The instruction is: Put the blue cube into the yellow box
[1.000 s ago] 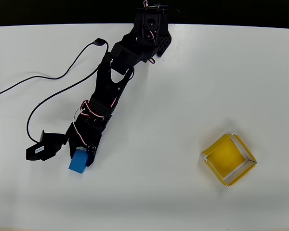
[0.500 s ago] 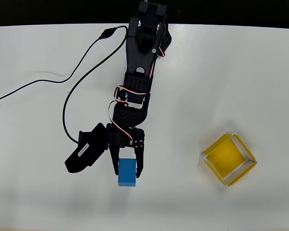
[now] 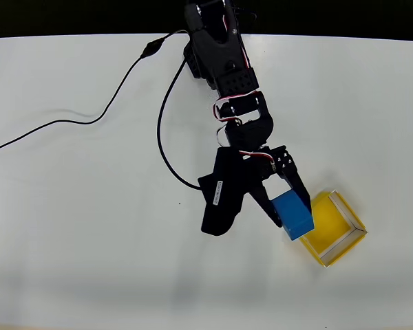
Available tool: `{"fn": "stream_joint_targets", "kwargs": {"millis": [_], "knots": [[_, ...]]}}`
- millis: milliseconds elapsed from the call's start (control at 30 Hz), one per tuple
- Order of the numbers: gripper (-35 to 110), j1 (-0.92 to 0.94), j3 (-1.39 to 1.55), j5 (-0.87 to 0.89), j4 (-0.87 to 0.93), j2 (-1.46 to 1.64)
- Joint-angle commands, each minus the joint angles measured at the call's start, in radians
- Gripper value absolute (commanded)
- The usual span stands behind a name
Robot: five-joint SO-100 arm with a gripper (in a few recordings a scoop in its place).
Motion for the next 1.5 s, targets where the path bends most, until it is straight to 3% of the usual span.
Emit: {"fn": "stream_joint_targets", "kwargs": {"millis": [0, 533, 1467], "knots": [[19, -0.107, -0.071, 0.005, -0.071, 0.011], [19, -0.166, -0.466, 0.109, -0.095, -0.48], [19, -0.179, -0.626, 0.192, -0.097, -0.911]]}}
